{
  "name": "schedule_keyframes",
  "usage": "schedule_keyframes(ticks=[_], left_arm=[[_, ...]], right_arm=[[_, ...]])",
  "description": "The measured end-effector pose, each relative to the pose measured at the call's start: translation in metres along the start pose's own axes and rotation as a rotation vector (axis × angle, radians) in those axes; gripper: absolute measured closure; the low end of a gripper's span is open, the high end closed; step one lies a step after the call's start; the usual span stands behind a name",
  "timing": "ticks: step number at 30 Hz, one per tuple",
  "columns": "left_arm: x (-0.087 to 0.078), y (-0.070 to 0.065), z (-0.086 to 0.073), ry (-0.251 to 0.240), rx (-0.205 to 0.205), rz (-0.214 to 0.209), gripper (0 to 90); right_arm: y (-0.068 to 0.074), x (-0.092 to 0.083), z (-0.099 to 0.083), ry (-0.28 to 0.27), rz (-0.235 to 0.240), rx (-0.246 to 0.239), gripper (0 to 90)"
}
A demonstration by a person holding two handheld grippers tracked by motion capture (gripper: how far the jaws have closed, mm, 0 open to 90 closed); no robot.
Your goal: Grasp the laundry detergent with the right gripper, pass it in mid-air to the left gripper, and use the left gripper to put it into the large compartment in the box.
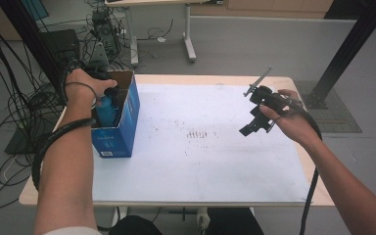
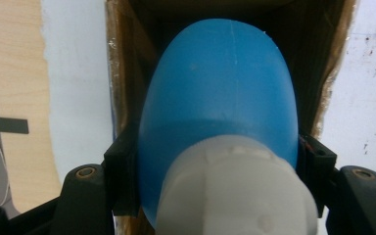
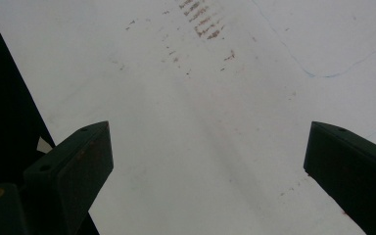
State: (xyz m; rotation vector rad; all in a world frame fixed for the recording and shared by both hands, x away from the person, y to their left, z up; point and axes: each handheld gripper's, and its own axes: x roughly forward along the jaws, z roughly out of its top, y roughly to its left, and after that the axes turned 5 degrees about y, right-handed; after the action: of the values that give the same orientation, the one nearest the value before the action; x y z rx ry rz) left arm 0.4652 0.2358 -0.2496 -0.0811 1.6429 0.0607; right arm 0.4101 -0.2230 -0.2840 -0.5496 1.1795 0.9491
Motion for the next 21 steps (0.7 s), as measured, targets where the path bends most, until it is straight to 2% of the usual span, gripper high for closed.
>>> schedule_keyframes(ticks=[16, 18, 21], left_arm=[[0.027, -0.002, 0.0, 0.012, 0.025, 0.014, 37.1], [0.026, -0.002, -0.001, -0.001, 0.028, 0.016, 37.0], [0.027, -0.001, -0.003, 0.004, 0.027, 0.013, 37.0]], right_arm=[[-0.004, 0.006, -0.002, 0.008, 0.004, 0.013, 4.2], [-0.004, 0.006, -0.003, 0.007, 0.004, 0.013, 4.3], [-0.004, 0.006, -0.003, 0.006, 0.003, 0.016, 4.3]])
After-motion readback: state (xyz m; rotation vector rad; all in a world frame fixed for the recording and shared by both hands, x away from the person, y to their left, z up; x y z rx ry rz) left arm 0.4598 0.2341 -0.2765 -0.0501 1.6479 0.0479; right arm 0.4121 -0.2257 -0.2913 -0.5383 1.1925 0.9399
